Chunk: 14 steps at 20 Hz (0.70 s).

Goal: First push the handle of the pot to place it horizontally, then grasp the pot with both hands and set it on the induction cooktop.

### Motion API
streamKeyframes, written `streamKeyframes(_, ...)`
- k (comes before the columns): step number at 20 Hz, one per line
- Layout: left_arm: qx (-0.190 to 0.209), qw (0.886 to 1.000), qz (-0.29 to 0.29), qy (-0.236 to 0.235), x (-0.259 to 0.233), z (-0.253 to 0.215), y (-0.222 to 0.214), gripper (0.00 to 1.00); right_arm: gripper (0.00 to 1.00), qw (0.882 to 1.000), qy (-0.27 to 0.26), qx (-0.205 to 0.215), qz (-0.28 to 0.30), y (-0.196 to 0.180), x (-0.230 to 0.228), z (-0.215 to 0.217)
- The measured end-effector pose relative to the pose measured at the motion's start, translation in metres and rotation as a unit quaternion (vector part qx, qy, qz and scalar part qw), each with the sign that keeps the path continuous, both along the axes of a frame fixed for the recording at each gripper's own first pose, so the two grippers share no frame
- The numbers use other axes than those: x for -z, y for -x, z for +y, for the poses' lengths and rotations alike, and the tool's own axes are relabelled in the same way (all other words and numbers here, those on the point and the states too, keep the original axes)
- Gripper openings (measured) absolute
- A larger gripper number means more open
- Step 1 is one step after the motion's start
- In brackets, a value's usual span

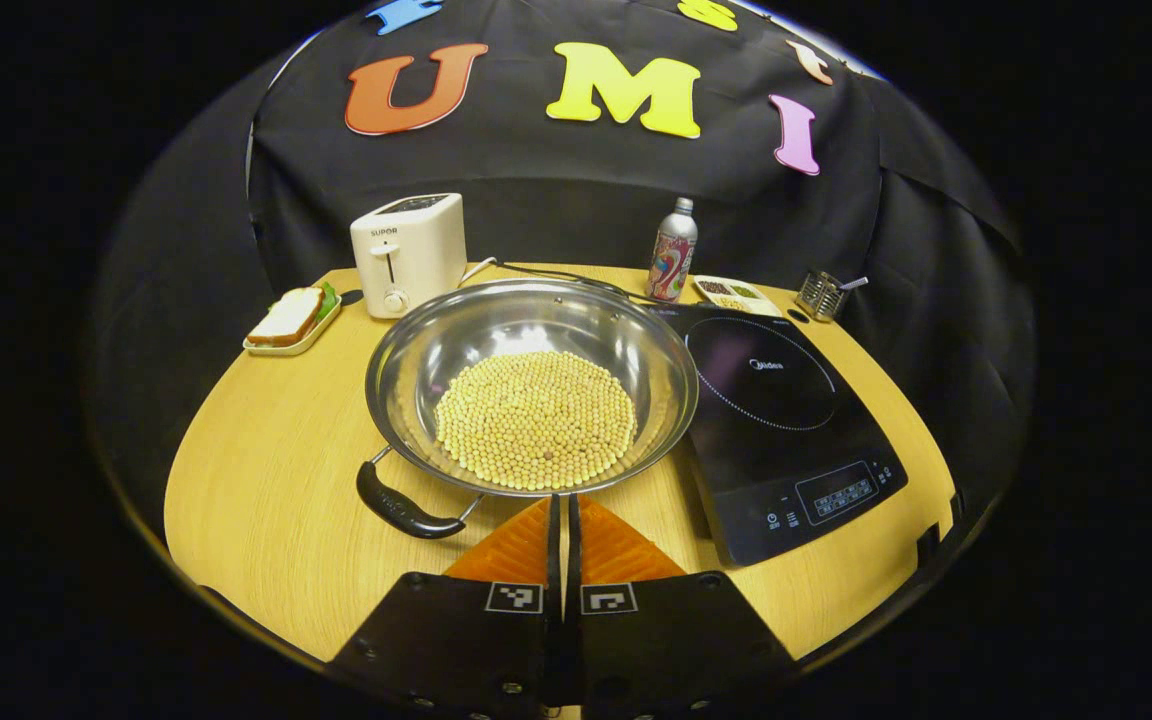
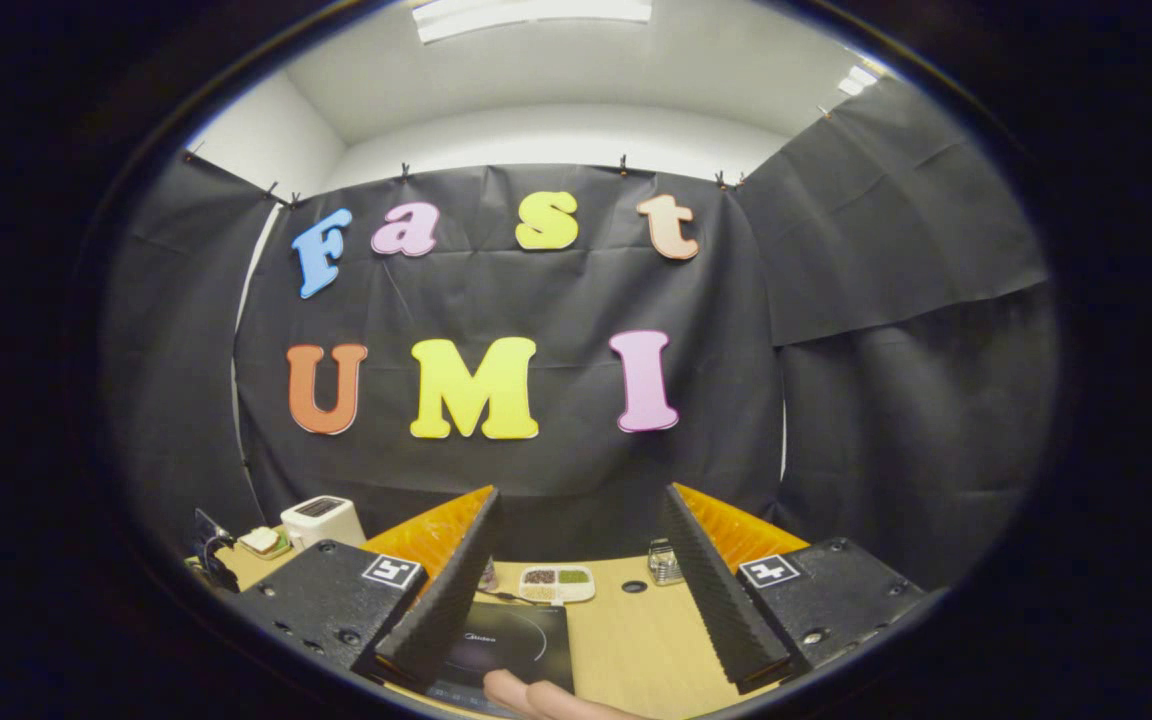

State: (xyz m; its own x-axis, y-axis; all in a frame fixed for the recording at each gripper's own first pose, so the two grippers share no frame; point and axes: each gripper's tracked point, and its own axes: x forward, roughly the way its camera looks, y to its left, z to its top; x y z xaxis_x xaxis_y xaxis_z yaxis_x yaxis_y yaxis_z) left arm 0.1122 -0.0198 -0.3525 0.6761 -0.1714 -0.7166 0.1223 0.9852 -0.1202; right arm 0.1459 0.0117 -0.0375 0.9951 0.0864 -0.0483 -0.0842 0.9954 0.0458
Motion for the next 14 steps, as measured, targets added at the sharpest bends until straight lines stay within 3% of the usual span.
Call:
streamKeyframes(7,-0.007,0.999,0.035,0.007,0.017,0.006,0.003,0.0,1.0,1.0,0.011,-0.011,0.009,-0.004,0.014,0.008)
streamKeyframes(8,-0.009,0.999,0.038,0.002,0.02,0.008,0.001,0.11,0.98,1.0,0.013,-0.013,0.01,-0.005,0.015,0.01)
streamKeyframes(9,-0.01,0.999,0.041,0.001,0.022,0.011,0.0,0.0,0.98,1.0,0.014,-0.014,0.011,-0.005,0.016,0.011)
streamKeyframes(11,-0.015,0.999,0.046,0.001,0.025,0.014,-0.001,0.0,0.98,1.0,0.015,-0.015,0.013,-0.006,0.018,0.012)
streamKeyframes(12,-0.019,0.999,0.049,0.001,0.027,0.016,-0.001,0.1,0.98,1.0,0.016,-0.016,0.013,-0.005,0.017,0.012)
streamKeyframes(14,-0.026,0.998,0.052,0.002,0.03,0.022,-0.003,0.1,1.0,1.0,0.016,-0.014,0.011,-0.005,0.015,0.012)
